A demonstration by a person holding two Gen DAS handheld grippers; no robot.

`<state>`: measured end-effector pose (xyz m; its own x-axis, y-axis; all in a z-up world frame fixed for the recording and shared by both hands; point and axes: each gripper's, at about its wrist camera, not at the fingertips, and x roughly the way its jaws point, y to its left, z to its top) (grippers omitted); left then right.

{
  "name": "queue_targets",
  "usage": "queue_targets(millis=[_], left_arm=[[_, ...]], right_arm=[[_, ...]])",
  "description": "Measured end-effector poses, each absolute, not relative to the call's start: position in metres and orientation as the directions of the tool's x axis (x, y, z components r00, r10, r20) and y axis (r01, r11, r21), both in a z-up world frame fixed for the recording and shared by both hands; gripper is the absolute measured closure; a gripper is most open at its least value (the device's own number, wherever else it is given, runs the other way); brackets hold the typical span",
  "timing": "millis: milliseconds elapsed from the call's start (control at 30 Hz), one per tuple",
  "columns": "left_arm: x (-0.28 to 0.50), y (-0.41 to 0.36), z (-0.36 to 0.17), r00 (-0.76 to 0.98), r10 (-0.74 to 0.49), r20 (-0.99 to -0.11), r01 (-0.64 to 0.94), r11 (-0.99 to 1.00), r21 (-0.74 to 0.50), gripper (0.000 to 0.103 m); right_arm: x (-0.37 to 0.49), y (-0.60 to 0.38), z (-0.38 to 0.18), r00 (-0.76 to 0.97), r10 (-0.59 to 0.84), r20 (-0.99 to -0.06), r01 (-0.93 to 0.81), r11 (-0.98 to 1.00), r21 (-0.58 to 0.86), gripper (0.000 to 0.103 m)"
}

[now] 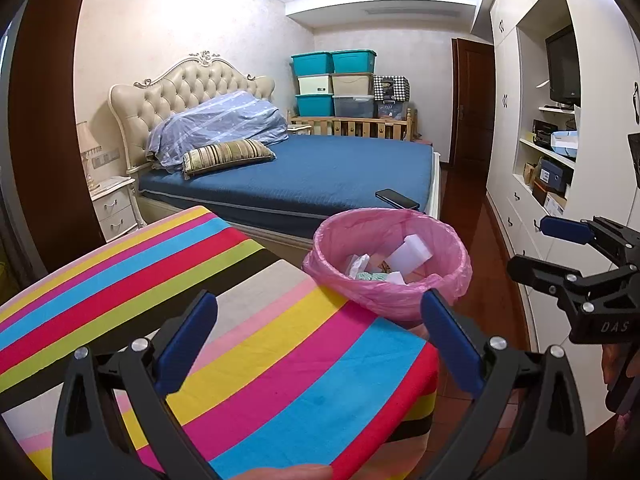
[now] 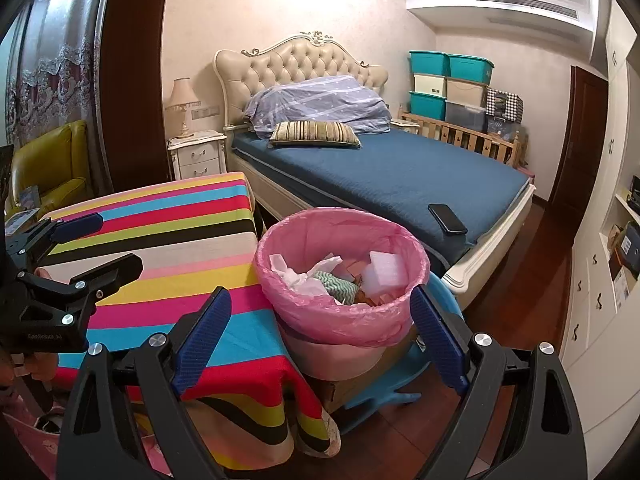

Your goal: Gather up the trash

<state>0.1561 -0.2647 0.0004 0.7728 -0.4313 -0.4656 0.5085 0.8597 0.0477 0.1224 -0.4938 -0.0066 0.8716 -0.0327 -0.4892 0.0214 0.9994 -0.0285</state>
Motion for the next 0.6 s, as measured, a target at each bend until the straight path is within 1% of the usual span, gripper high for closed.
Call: queue_targets(millis=[600], left_arm=[[0.1556, -0.2665, -0.0043, 0.765, -0.434, -0.476, 0.514, 0.856, 0.046, 0.005]], right_arm=[[0.1230, -0.4924, -0.0083, 0.869, -0.032, -0.493, 0.022, 0.999, -0.026, 0.018]])
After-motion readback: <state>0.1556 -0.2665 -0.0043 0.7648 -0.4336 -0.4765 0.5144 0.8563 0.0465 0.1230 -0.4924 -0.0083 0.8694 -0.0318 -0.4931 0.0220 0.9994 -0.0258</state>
